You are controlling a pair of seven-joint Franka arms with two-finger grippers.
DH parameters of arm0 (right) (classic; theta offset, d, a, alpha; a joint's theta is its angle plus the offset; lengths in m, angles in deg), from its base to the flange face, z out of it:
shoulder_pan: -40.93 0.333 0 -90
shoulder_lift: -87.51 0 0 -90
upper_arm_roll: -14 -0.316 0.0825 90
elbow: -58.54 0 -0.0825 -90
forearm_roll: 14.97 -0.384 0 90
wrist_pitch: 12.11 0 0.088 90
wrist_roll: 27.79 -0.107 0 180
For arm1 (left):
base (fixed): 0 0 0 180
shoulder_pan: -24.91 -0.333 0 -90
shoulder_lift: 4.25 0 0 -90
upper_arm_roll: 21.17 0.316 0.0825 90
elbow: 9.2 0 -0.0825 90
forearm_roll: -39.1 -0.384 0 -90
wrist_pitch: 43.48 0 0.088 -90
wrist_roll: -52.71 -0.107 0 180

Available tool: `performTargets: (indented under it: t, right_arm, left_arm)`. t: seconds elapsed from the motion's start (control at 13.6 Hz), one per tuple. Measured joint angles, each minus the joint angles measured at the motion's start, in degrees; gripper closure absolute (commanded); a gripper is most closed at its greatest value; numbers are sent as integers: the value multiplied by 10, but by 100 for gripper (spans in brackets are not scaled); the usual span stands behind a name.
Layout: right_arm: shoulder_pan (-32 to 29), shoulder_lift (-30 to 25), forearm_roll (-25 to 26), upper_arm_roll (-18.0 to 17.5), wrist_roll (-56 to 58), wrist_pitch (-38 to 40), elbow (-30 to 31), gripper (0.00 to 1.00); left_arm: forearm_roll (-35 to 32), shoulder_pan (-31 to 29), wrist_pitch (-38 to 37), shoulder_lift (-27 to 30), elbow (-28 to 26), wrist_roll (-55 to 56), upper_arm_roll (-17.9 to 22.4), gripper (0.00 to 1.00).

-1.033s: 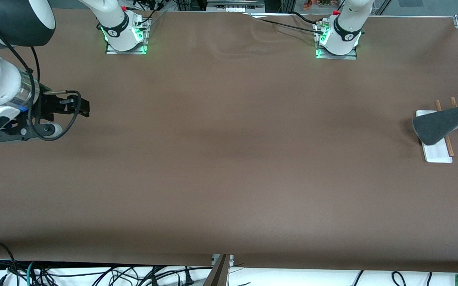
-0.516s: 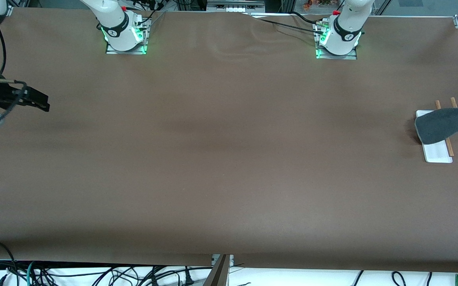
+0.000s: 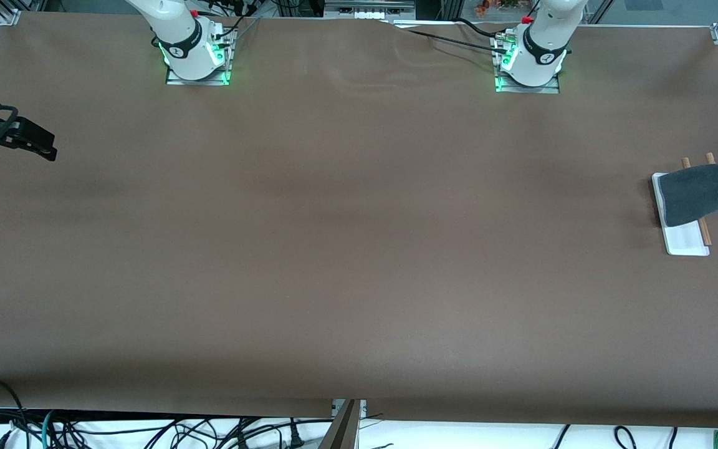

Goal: Pass towel and hang on rack
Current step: 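Open the left gripper and release the towel on the rods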

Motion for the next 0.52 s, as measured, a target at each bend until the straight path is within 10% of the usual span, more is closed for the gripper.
performTargets:
  t: [0.44,0.52]
  right_arm:
    - [0,-2,-8,-9,-1,15,1,0]
    - [0,-2,-9,-9,-1,17,1,0]
  left_arm:
    - [0,0,49,-5,8,-28,12,100]
    - [0,0,54,-6,9,-32,13,64]
